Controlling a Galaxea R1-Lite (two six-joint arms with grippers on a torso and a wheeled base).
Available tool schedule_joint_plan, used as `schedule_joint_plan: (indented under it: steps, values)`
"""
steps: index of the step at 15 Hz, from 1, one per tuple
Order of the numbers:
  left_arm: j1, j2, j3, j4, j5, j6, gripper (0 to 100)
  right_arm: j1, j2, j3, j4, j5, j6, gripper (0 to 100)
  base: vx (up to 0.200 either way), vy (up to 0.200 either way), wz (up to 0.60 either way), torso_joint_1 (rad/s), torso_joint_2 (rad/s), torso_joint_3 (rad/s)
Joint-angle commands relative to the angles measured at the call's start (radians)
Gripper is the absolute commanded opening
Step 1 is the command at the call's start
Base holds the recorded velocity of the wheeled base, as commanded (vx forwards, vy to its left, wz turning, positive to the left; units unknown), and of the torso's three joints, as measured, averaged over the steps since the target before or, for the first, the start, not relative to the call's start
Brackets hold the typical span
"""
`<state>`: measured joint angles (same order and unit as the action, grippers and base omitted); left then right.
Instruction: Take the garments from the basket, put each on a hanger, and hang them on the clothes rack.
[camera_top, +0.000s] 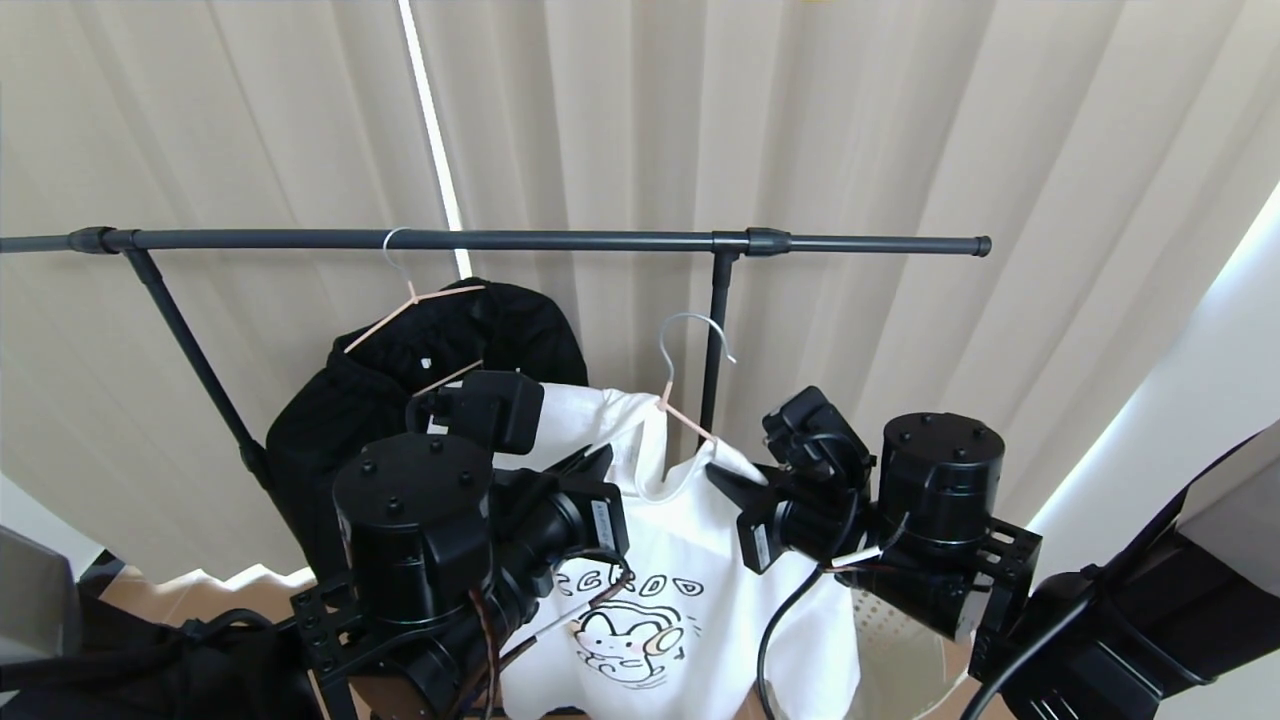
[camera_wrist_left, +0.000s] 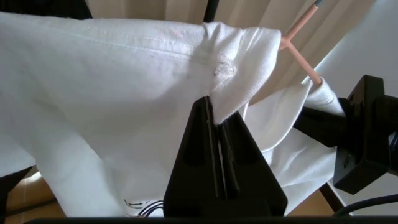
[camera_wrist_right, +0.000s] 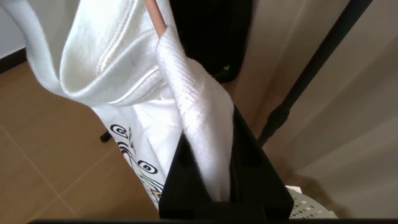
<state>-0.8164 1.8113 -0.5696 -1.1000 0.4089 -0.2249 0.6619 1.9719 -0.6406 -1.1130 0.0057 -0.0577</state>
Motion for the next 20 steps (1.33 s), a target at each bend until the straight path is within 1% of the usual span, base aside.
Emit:
schedule_joint_plan:
  steps: [1,2,6,9,10,11,12,14,15,16,17,18,19,20]
  values:
    - [0.0,0.02,0.0,-0.004,0.001,-0.002,0,0.002,-0.024,0.013,-0.001,0.008,-0.001,0,0.0,0.0,0.0,0.0,0.0,0.0]
    - [0.0,0.02,0.0,-0.004,0.001,-0.001,100,0.002,-0.034,0.018,-0.001,0.025,-0.001,0,0.0,0.0,0.0,0.0,0.0,0.0]
    - [0.0,0.017,0.01,-0.006,-0.001,0.002,100,0.001,-0.048,0.027,-0.001,0.034,-0.001,0,0.0,0.0,0.0,0.0,0.0,0.0]
    - [-0.001,0.008,0.039,-0.046,-0.004,0.019,100,-0.012,-0.045,0.024,-0.001,0.036,0.001,0,0.0,0.0,0.0,0.0,0.0,0.0]
    - [0.0,0.0,0.06,-0.073,-0.007,0.05,100,-0.024,-0.045,0.022,-0.001,0.049,-0.001,0,0.0,0.0,0.0,0.0,0.0,0.0]
    - [0.0,-0.012,0.086,-0.1,-0.01,0.084,100,-0.044,-0.048,0.026,-0.001,0.082,-0.001,0,0.0,0.0,0.0,0.0,0.0,0.0]
    - [0.0,-0.023,0.116,-0.129,-0.03,0.098,100,-0.064,-0.051,0.027,-0.002,0.102,-0.002,0,0.0,0.0,0.0,0.0,0.0,0.0]
    - [0.0,-0.058,0.186,-0.185,-0.125,0.134,100,-0.09,-0.054,0.027,-0.002,0.106,-0.002,0,0.0,0.0,0.0,0.0,0.0,0.0]
    - [0.005,-0.081,0.22,-0.205,-0.171,0.168,100,-0.104,-0.053,0.026,-0.002,0.111,-0.004,0,0.0,0.0,0.0,0.0,0.0,0.0]
    - [0.014,-0.093,0.232,-0.21,-0.187,0.188,100,-0.111,-0.053,0.026,-0.004,0.122,-0.004,0,0.0,0.0,0.0,0.0,0.0,0.0]
    - [0.051,-0.118,0.252,-0.212,-0.228,0.214,100,-0.127,-0.054,0.027,-0.014,0.16,-0.005,0,0.0,0.0,0.0,0.0,0.0,0.0]
    - [0.103,-0.148,0.263,-0.21,-0.298,0.217,100,-0.139,-0.054,0.029,-0.024,0.172,-0.005,0,0.0,0.0,0.0,0.0,0.0,0.0]
    - [0.106,-0.15,0.264,-0.21,-0.305,0.216,100,-0.139,-0.053,0.029,-0.024,0.174,-0.005,0,0.0,0.0,0.0,0.0,0.0,0.0]
    - [0.2,-0.165,0.277,-0.21,-0.41,0.219,100,-0.16,-0.056,0.03,-0.024,0.188,-0.004,0,0.0,0.0,0.0,0.0,0.0,0.0]
